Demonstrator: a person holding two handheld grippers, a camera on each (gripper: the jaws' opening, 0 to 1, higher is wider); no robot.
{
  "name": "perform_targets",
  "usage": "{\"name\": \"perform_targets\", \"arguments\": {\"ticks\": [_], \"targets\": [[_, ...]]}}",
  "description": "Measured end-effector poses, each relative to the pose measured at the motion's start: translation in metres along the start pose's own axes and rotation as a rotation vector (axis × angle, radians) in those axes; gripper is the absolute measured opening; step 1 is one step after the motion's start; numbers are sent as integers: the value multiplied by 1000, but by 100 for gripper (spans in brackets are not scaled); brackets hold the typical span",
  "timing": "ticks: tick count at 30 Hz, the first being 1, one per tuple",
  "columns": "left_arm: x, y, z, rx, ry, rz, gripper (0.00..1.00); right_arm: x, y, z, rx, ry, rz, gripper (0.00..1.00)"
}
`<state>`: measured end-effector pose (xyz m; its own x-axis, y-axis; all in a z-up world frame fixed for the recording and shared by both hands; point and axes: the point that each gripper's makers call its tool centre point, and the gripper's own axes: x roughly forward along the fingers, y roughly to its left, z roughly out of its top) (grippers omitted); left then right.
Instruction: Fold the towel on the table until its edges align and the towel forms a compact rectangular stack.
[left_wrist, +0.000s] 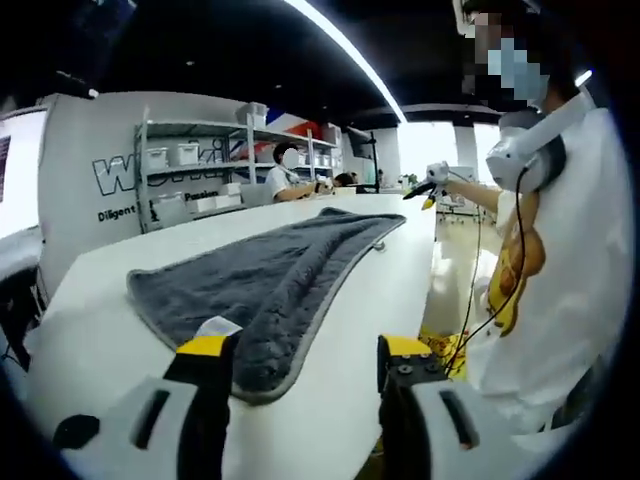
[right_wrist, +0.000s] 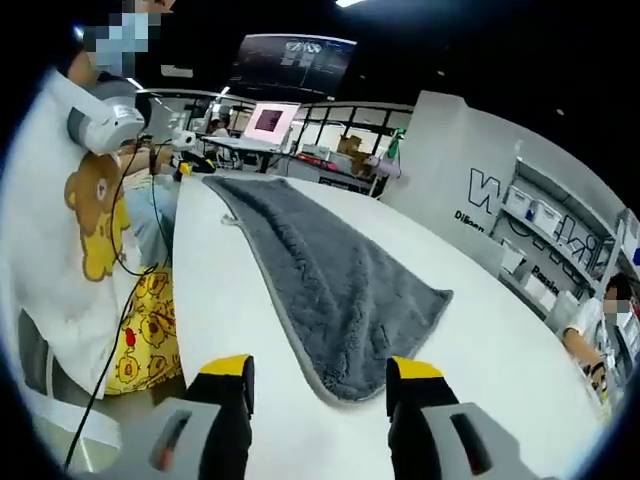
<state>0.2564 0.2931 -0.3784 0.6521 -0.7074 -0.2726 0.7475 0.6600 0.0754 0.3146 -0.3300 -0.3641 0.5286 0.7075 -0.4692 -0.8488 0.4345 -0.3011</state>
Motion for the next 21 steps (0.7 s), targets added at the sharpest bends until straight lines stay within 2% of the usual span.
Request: {"name": "perform_targets", "arguments": {"ticks": [3, 7, 14, 21], "targets": [[3, -1, -3, -10, 9, -27, 53, 5, 0, -2, 8, -10, 25, 46], [7, -5, -2, -14, 3, -66, 50, 11, 0, -5, 15, -22, 53, 33], [4, -4, -7, -16, 29, -85, 42, 21, 0, -20, 41, 6, 91, 29], [2, 1, -15, -32, 56, -84, 37, 28, 2, -23, 48, 14, 118, 26]]}}
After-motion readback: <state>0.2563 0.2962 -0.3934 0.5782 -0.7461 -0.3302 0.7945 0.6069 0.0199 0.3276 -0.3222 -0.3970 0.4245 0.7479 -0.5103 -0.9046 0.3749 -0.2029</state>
